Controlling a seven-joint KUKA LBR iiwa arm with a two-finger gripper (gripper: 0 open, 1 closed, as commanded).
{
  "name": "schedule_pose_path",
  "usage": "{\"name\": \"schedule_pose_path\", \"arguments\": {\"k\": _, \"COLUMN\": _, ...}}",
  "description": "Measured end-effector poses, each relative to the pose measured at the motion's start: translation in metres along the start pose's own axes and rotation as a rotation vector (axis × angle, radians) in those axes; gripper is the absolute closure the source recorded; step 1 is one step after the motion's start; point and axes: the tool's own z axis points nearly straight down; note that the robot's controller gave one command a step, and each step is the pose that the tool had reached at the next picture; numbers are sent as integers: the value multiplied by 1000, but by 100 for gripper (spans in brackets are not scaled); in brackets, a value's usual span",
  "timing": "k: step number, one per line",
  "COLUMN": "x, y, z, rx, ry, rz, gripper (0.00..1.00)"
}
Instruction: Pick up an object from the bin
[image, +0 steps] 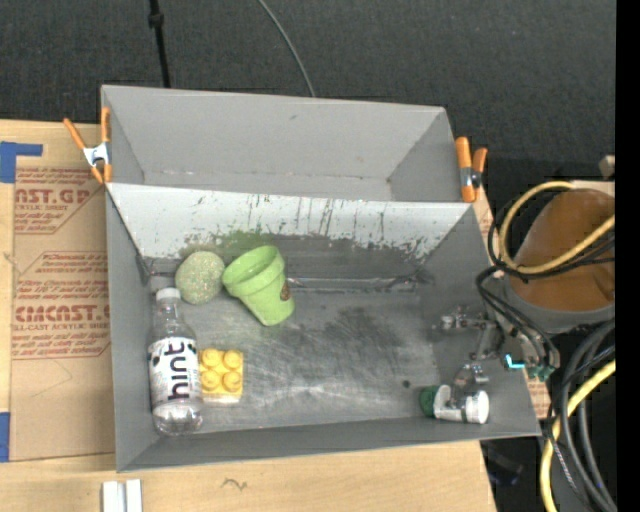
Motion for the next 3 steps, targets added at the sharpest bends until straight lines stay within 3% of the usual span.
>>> {"name": "schedule_pose_path", "arguments": {"k": 1, "x": -2, "y": 0, "z": -3, "rx": 2, "ry": -7, "rz": -2, "gripper": 0}}
{"name": "schedule_pose_path", "arguments": {"k": 2, "x": -3, "y": -1, "z": 62, "rx": 0, "ry": -10, "rz": 235, "gripper": 0}}
{"name": "schedule_pose_path", "arguments": {"k": 3, "x": 1, "y": -2, "z": 38, "rx": 0, "ry": -5, "rz": 228, "gripper": 0}}
